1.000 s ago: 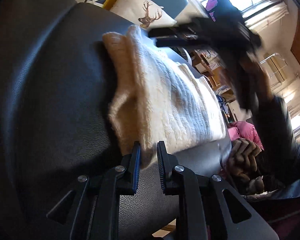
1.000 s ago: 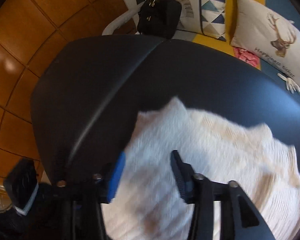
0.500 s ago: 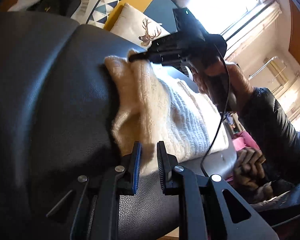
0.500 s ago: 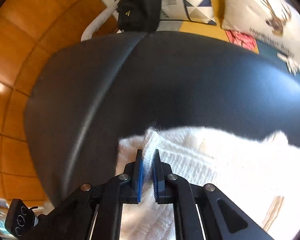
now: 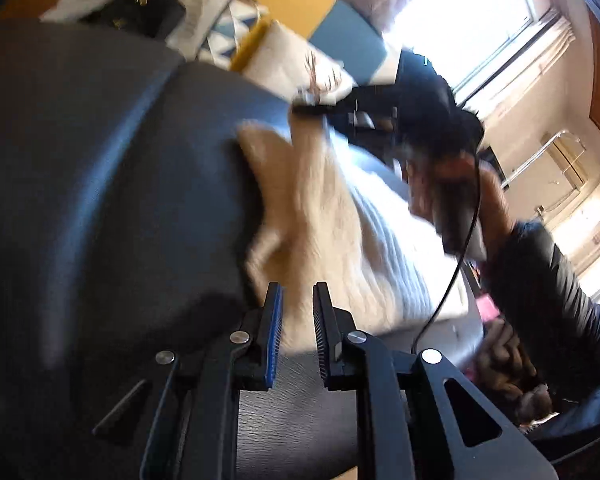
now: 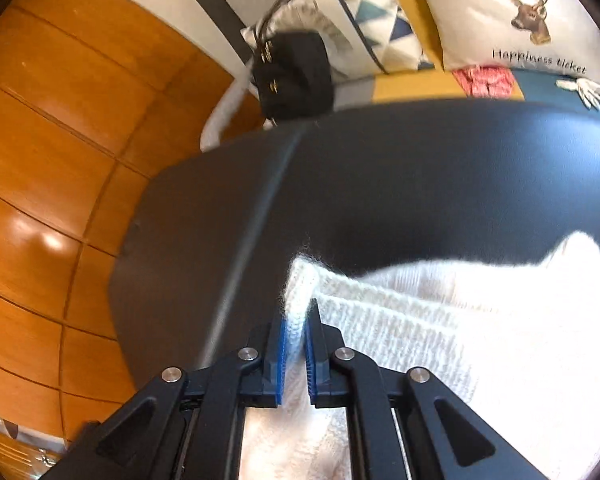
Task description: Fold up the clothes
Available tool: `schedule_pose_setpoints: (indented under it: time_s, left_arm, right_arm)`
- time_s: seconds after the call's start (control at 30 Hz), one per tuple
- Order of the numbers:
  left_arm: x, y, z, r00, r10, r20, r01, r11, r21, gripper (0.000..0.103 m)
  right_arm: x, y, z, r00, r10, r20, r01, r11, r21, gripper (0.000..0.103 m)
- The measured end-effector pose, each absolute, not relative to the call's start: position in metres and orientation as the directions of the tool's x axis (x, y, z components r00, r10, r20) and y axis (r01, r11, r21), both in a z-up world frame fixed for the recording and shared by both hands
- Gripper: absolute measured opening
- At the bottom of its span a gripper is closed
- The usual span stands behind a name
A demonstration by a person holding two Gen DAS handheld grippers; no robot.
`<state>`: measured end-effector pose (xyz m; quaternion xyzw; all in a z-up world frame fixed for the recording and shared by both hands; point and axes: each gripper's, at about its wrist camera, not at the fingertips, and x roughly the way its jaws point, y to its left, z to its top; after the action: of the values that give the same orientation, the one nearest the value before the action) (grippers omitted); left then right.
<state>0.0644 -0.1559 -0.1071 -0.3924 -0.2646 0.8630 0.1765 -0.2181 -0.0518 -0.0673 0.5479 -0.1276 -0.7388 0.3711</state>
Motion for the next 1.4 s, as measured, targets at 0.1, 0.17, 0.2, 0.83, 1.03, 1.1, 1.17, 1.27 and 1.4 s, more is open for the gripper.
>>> schedule_pose_setpoints:
  time_s: [0.1,0.17,0.2,0.83,1.03,1.1,1.17,1.27,1.4]
  left_arm:
    - [0.061,-0.164,-0.108,-0.603,0.554,-0.573,-0.136,-0.780,-0.611,0.032]
    - [0.057,-0.168,-0.109,-0.585,0.576,-0.571,-0.159,-0.772,-0.616,0.036]
    - [0.053,-0.165,-0.112,-0.576,0.575,-0.582,-0.164,-0.778,-0.606,0.039]
    - [0.048,-0.134,-0.110,-0.545,0.543,-0.639,-0.221,-0.828,-0.515,0.005]
    - [0.036,-0.151,-0.142,-0.500,0.592,-0.632,-0.029,-0.740,-0.672,0.012]
    - [0.035,-0.147,-0.142,-0.492,0.600,-0.630,-0.015,-0.730,-0.683,0.014]
    - [0.037,-0.140,-0.139,-0.489,0.592,-0.641,-0.014,-0.740,-0.672,0.015]
    - [0.047,-0.135,-0.128,-0.494,0.547,-0.676,-0.042,-0.792,-0.609,0.015]
    - [0.051,-0.136,-0.125,-0.496,0.532,-0.687,-0.016,-0.796,-0.605,0.015]
  right_arm:
    - [-0.201,-0.055,-0.055,-0.145,-0.676,-0.723,0.464,-0.692,0.554,0.007]
    - [-0.179,-0.040,-0.053,-0.162,-0.680,-0.715,0.498,-0.682,0.536,0.007]
    - [-0.173,-0.036,-0.050,-0.169,-0.688,-0.706,0.507,-0.675,0.536,0.007]
    - [-0.129,-0.013,0.013,-0.269,-0.762,-0.590,0.569,-0.619,0.541,0.009]
    - [-0.158,-0.051,-0.030,-0.235,-0.699,-0.675,0.528,-0.675,0.516,0.009]
    - [-0.166,-0.065,-0.052,-0.205,-0.654,-0.728,0.504,-0.709,0.494,0.009]
    - [-0.173,-0.071,-0.070,-0.125,-0.655,-0.745,0.469,-0.701,0.537,0.019]
    - [-0.164,-0.058,-0.054,-0.151,-0.679,-0.719,0.486,-0.684,0.544,0.026]
    - [-0.145,-0.032,-0.039,-0.185,-0.673,-0.716,0.512,-0.688,0.515,0.028]
